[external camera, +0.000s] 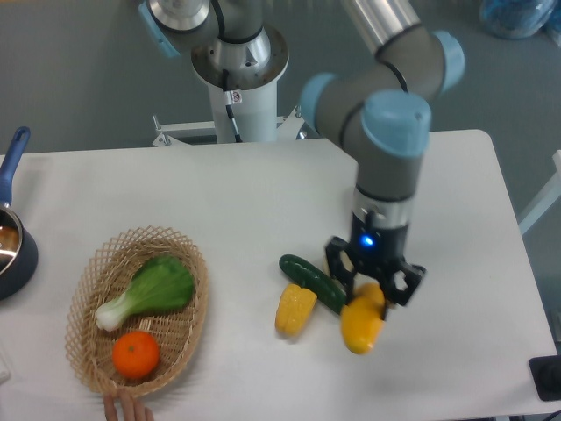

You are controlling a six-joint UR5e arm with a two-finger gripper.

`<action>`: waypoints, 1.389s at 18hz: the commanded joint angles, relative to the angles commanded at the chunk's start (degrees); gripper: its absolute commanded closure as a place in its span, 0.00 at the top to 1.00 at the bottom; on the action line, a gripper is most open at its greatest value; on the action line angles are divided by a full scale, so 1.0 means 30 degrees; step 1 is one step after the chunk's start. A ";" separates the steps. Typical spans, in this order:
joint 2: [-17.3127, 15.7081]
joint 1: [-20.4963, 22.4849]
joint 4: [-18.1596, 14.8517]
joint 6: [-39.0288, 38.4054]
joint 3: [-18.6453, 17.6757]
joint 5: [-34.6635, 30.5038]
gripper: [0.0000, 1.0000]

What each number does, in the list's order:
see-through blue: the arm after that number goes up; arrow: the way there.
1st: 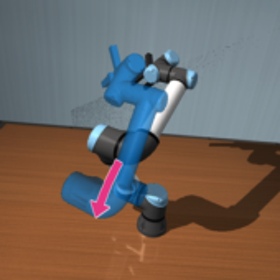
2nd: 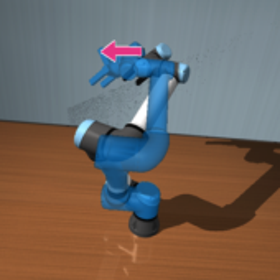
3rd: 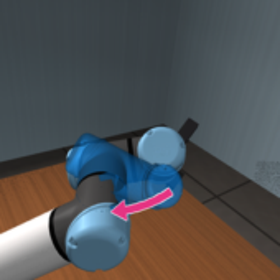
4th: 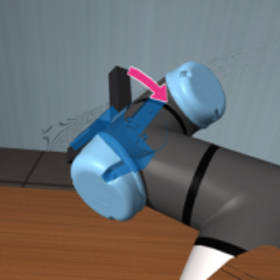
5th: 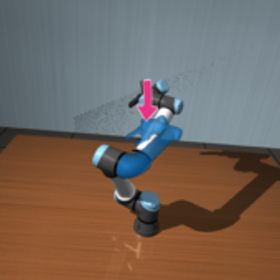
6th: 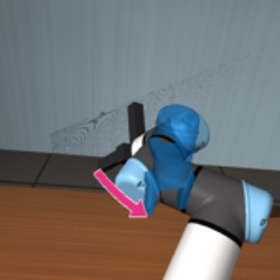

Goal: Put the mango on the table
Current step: 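Lift the mango and carry it away from the other vegetables, then lower the mango onto the bare table and open the gripper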

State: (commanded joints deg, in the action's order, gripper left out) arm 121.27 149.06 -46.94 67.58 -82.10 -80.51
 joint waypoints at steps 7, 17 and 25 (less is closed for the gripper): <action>0.2551 0.0264 0.0702 0.0409 0.1994 -0.0030 0.52; 0.3111 0.0500 0.1290 0.1818 0.1791 -0.0030 0.52; 0.3081 0.0090 0.1290 0.1789 0.1117 0.0000 0.52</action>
State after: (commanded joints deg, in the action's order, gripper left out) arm 130.52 149.33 -43.07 72.95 -78.75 -80.51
